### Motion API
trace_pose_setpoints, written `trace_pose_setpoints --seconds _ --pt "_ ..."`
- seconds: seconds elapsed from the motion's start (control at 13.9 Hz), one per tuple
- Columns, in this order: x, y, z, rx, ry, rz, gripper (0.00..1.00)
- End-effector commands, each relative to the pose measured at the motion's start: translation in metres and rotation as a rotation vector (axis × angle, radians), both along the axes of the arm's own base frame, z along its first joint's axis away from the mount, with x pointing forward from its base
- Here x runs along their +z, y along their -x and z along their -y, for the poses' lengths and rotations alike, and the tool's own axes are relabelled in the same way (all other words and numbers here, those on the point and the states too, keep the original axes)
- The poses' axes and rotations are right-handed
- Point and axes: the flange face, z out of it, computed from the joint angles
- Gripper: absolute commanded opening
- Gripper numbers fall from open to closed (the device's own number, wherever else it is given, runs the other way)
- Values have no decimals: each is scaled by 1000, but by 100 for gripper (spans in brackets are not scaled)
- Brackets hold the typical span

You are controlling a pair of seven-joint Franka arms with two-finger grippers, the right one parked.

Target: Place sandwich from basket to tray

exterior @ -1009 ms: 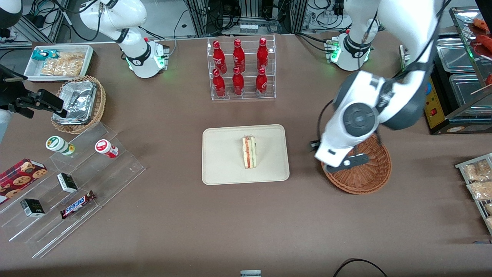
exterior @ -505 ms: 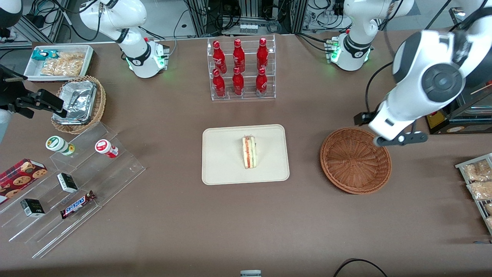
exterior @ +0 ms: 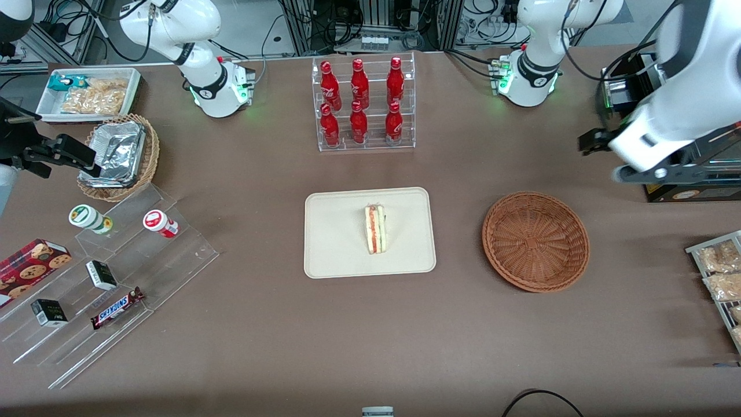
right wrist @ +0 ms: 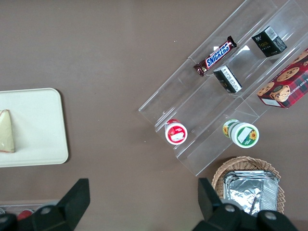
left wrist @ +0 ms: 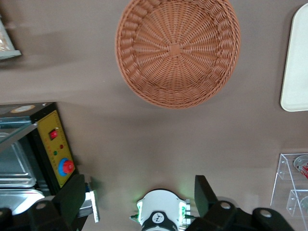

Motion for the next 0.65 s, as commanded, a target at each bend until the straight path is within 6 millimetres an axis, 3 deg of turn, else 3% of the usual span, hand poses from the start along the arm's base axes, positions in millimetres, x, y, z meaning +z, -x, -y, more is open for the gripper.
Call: trace_pose_setpoints --seconds 0.0,0.22,0.58 --pt "33 0 -20 -14 21 32 100" --pt "45 -3 -34 -29 34 58 100" --pt "52 -5 -31 -38 62 84 100"
